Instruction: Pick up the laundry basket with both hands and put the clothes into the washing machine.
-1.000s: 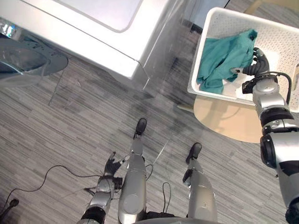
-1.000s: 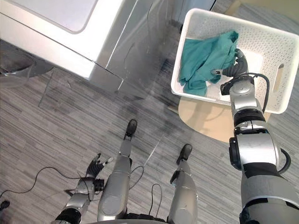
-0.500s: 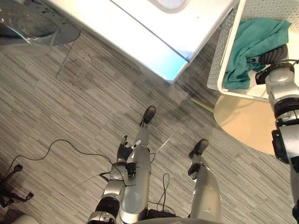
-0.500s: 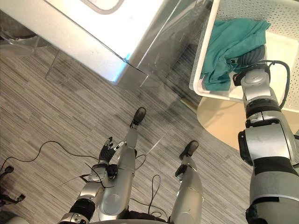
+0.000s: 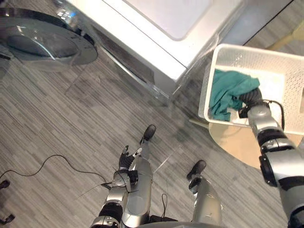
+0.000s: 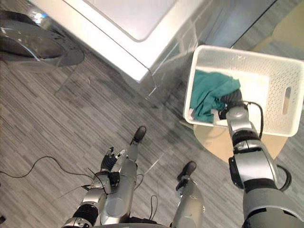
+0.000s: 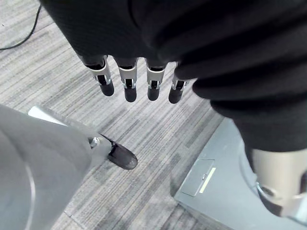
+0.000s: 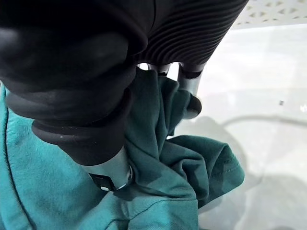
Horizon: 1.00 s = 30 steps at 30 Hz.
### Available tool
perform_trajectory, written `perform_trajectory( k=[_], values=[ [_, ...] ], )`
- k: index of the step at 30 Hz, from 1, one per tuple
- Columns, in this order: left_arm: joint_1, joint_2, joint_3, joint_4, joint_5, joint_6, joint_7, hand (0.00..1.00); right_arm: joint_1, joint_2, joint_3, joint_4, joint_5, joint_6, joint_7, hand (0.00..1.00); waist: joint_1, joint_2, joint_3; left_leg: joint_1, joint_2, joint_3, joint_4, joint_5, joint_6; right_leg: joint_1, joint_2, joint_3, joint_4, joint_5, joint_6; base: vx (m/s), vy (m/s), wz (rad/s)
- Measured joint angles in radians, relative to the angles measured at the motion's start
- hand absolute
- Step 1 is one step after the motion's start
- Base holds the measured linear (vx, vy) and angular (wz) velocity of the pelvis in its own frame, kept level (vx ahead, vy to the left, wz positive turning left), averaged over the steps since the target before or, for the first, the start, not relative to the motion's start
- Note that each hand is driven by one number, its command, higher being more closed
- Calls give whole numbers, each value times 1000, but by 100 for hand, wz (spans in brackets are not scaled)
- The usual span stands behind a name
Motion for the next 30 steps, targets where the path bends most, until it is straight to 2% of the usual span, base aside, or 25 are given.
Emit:
perform_trajectory(
  k=[6, 8, 11, 14, 18, 20, 22, 24, 26, 28, 30],
  values=[
    [75, 15, 36, 55, -8, 11, -15, 0, 167, 46, -266, -9, 27, 2, 2, 100, -4, -9, -116, 93, -4, 3, -8, -6, 7, 105, -1, -16, -5, -13, 5, -73, 18, 10],
    [126, 19, 89, 112, -8, 20, -22, 0, 233, 54, -364, -21, 38, 4, 3, 100, -9, -11, -190, 123, -12, 7, -8, -7, 8, 148, 3, -17, -44, -3, 2, -76, 28, -3],
    [159, 19, 156, 154, -13, 24, -23, 0, 254, 57, -426, -30, 63, 5, 1, 100, -21, -9, -233, 149, -14, 24, -8, -14, 18, 184, 10, -11, -97, 15, 11, -56, 24, -12],
    [183, 33, 230, 216, -41, 36, -23, 0, 254, 58, -473, -51, 98, 3, -3, 100, -37, -8, -279, 174, -15, 61, -9, -30, 31, 229, 25, 18, -194, 68, 10, -47, 41, -30],
    [224, 39, 344, 195, -140, 39, -20, 0, 306, 60, -478, -254, 155, 0, -22, 100, -57, -3, -310, 200, -17, 85, -10, -38, 34, 287, 38, 39, -294, 127, 10, -15, 20, -17],
    [249, 42, 428, 100, -204, 38, -11, 0, 350, 60, -496, -377, 167, -6, -43, 100, -59, -4, -340, 204, -17, 85, -13, -44, 34, 291, 39, 39, -316, 138, 15, -13, -7, -5],
    [293, 61, 512, -127, -282, 20, 37, 0, 414, 61, -519, -567, 181, -29, -83, 100, -59, -4, -381, 213, -17, 85, -13, -49, 35, 310, 43, 37, -335, 147, 12, 45, -31, 1],
    [304, 94, 539, -269, -281, -10, 66, 0, 428, 61, -529, -657, 181, -61, -105, 100, -59, -4, -403, 217, -15, 84, -13, -51, 31, 322, 46, 37, -344, 150, 12, 41, -28, -2],
    [280, 159, 569, -446, -281, -62, 86, 0, 432, 67, -530, -783, 181, -97, -120, 100, -60, 1, -415, 244, -15, 88, -12, -49, 34, 348, 48, 37, -353, 154, 14, 43, -38, -2],
    [253, 177, 585, -597, -277, -81, 106, 0, 432, 90, -517, -891, 181, -117, -123, 100, -64, 3, -428, 257, -14, 95, -12, -52, 33, 356, 47, 40, -353, 152, 12, 19, -20, -8],
    [206, 192, 566, -764, -216, -117, 139, 0, 431, 123, -459, -1021, 173, -146, -119, 100, -67, 9, -439, 273, -14, 115, -11, -54, 36, 360, 44, 52, -351, 151, 11, -4, -3, -18]
  ],
)
